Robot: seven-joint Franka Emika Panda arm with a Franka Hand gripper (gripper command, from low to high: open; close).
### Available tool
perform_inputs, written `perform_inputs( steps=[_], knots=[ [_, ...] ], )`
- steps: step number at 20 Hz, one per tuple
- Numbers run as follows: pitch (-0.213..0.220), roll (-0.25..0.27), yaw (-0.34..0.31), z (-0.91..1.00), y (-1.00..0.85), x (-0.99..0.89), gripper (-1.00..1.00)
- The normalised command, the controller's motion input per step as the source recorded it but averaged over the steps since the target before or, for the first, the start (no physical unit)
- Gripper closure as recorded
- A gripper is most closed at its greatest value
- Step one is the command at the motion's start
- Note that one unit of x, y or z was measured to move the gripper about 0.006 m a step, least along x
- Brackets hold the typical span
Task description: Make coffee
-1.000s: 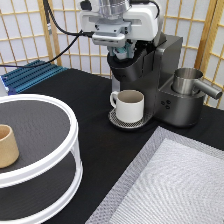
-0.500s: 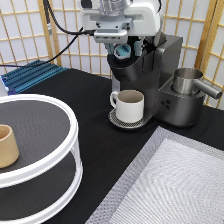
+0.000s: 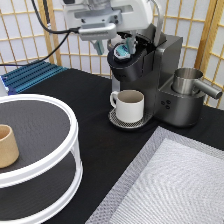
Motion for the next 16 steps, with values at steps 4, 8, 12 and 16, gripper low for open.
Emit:
perform_inputs(
  steps=[4, 8, 12, 16],
  knots=[
    [0.021, -0.040, 0.033, 1.00, 0.87, -0.03, -1.00],
    [0.104, -0.003, 0.020, 1.00, 0.97, 0.22, -1.00],
    [0.126, -0.024, 0.003, 0.72, 0.99, 0.29, -1.00],
    [0.187, 0.000, -0.069, 0.10, 0.66, 0.34, -1.00]
  ],
)
